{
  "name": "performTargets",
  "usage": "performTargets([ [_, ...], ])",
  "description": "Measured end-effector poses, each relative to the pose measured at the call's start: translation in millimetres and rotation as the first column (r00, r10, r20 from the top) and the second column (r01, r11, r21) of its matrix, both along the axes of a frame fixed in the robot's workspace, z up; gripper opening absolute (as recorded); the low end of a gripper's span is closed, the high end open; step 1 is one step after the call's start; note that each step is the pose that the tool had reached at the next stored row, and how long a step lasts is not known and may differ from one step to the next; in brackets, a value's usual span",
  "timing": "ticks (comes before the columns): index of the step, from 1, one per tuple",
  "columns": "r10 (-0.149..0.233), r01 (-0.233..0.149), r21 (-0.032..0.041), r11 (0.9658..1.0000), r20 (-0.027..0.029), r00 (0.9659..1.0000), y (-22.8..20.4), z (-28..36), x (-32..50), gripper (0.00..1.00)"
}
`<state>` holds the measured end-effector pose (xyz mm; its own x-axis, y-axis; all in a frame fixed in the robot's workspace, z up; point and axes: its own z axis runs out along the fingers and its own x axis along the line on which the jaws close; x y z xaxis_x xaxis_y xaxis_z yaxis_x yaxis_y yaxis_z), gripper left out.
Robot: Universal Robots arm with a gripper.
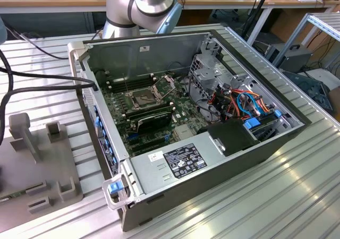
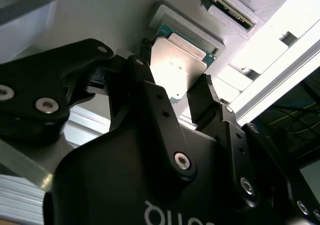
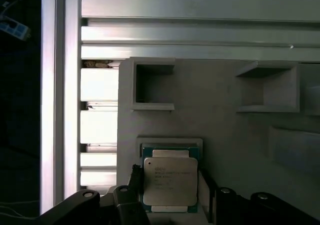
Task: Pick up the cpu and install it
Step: 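Pick up the cpu and move it towards the insertion slot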
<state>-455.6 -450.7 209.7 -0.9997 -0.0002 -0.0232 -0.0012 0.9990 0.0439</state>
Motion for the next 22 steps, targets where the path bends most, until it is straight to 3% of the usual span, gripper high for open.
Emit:
performTargets([
  [16,0.0,0.0,-0.0053,1.0,-0.0014,1.0,0.0,29.5,0.0,0.54],
  [22,0.0,0.0,-0.0053,1.0,-0.0014,1.0,0.0,33.9,0.0,0.54],
])
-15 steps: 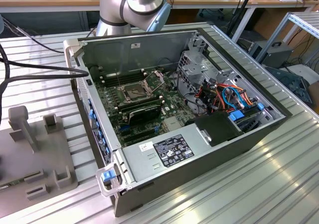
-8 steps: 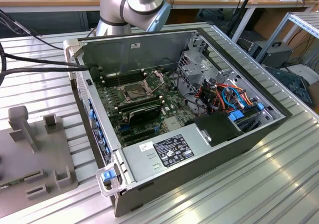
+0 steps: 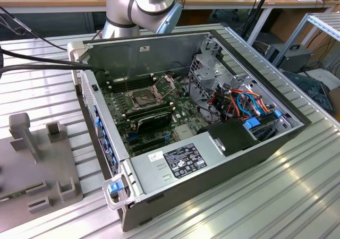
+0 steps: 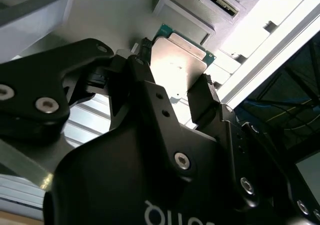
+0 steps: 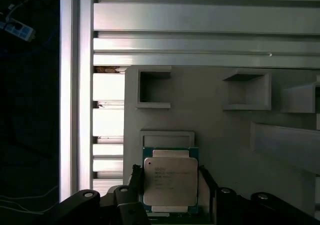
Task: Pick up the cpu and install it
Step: 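Pick up the cpu and move it towards the insertion slot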
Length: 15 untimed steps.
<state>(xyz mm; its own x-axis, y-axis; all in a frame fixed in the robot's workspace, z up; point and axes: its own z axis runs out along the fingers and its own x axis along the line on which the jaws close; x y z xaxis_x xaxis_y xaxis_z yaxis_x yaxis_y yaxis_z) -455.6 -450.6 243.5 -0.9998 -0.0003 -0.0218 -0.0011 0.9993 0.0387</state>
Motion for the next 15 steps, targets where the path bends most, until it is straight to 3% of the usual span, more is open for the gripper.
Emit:
performTargets([
  [7,0.0,0.0,-0.0003,1.0,-0.0005,1.0,0.0,3.1,-0.1,0.54],
  [15,0.0,0.0,-0.0003,1.0,-0.0002,1.0,0.0,24.9,-0.1,0.54],
])
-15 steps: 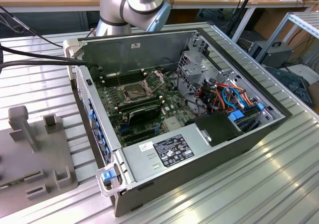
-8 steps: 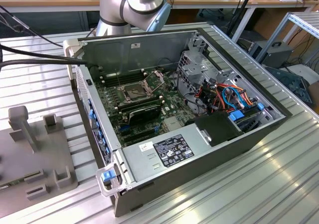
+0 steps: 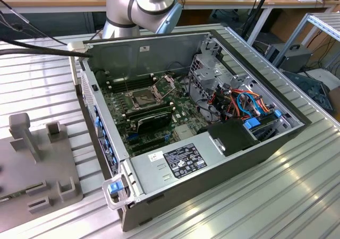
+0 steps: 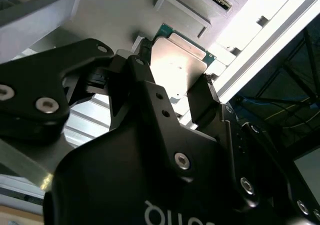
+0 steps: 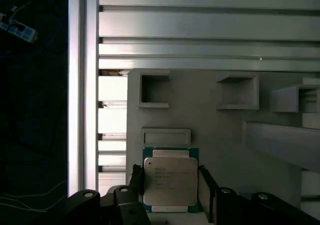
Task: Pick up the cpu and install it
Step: 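Pick up the cpu and move it towards the insertion slot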
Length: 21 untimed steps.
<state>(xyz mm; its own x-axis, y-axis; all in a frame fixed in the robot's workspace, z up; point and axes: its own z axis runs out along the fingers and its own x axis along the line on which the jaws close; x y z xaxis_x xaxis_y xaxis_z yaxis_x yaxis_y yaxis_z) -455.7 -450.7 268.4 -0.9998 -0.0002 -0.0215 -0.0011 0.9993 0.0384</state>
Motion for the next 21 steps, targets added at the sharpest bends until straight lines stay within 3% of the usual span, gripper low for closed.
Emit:
performTargets([
  [9,0.0,0.0,0.0,1.0,0.0,1.0,0.0,20.4,0.0,0.54],
  [21,0.0,0.0,0.0,1.0,0.0,1.0,0.0,37.2,0.0,0.54],
])
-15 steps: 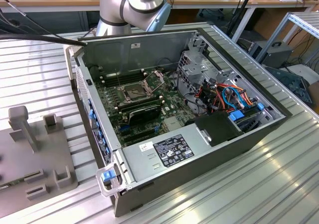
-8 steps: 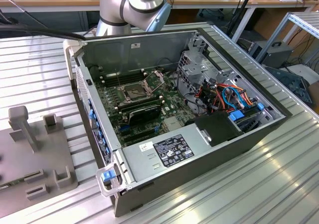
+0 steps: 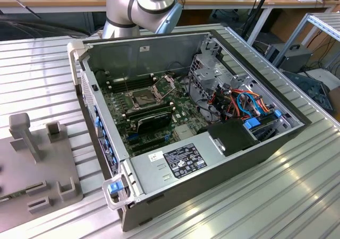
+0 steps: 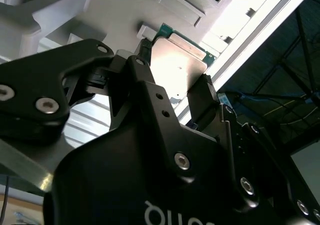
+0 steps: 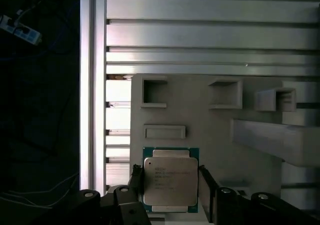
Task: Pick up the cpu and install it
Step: 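Pick up the cpu and move it towards the insertion slot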
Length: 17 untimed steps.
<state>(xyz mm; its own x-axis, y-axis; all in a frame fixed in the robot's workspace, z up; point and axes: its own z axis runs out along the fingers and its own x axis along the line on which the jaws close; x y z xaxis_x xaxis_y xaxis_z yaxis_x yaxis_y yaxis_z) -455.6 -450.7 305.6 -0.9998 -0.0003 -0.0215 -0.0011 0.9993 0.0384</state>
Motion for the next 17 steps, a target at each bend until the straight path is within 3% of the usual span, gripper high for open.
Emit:
performTargets([
  [17,0.0,0.0,-0.0006,1.0,-0.0001,1.0,0.0,26.6,0.0,0.54],
])
